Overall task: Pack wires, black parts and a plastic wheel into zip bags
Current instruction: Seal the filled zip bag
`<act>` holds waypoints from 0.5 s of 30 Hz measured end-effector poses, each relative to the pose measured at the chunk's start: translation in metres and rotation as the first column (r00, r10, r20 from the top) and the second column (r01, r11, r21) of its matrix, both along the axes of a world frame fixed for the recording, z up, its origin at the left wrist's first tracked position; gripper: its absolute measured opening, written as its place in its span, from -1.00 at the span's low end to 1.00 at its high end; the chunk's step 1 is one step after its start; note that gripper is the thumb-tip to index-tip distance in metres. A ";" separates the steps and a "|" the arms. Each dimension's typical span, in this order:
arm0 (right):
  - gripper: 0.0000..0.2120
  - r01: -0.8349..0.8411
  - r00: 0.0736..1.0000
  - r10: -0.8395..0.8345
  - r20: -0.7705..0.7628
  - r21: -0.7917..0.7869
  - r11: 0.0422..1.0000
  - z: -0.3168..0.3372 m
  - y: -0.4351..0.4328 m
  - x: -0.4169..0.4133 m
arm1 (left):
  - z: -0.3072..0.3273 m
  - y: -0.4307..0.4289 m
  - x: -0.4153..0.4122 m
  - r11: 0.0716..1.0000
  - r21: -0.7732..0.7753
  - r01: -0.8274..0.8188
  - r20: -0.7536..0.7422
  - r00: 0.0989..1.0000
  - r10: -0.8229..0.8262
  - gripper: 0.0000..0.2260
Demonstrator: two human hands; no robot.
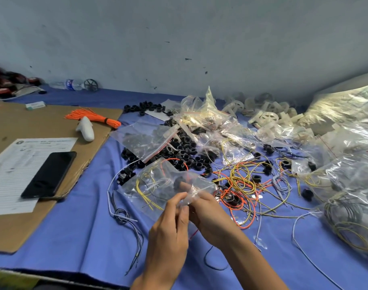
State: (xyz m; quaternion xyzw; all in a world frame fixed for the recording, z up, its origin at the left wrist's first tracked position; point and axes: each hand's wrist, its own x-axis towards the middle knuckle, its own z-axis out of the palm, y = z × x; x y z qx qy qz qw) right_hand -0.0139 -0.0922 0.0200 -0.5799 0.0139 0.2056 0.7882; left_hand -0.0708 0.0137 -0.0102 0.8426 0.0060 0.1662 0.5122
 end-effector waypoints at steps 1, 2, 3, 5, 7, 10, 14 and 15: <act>-0.69 -0.016 1.000 0.016 -0.008 -0.021 1.000 0.000 0.004 0.003 | 0.000 0.000 0.000 1.000 0.004 -0.004 -0.003 1.000 0.004 -0.70; -0.63 -0.021 1.000 0.021 -0.008 -0.041 0.999 0.000 0.007 0.006 | 0.002 0.000 -0.001 1.000 0.010 -0.011 -0.002 1.000 0.011 -0.69; -0.59 -0.016 1.000 0.016 -0.004 -0.051 0.999 -0.002 0.011 0.009 | 0.003 -0.001 -0.002 1.000 0.011 -0.014 0.000 1.000 0.014 -0.69; -0.55 0.015 1.000 -0.016 -0.016 -0.051 0.999 -0.007 0.016 0.011 | 0.005 -0.002 -0.004 1.000 0.016 -0.021 -0.001 1.000 0.021 -0.67; -0.59 0.036 0.999 -0.037 -0.033 -0.054 0.998 -0.014 0.017 0.011 | 0.005 -0.004 -0.006 0.998 0.041 -0.050 0.001 0.999 0.050 -0.67; -0.59 0.036 0.999 -0.031 0.044 -0.106 0.994 -0.015 0.008 0.004 | 0.001 -0.006 -0.007 0.995 0.059 -0.081 -0.017 0.997 0.082 -0.62; -0.75 0.020 0.993 0.002 0.120 -0.188 0.982 -0.011 -0.021 -0.006 | -0.013 -0.012 -0.006 0.992 0.011 -0.128 -0.058 0.990 0.129 -0.59; -0.77 0.008 0.991 0.022 0.132 -0.223 0.975 -0.011 -0.032 -0.008 | -0.019 -0.012 -0.004 0.990 -0.014 -0.141 -0.057 0.989 0.140 -0.60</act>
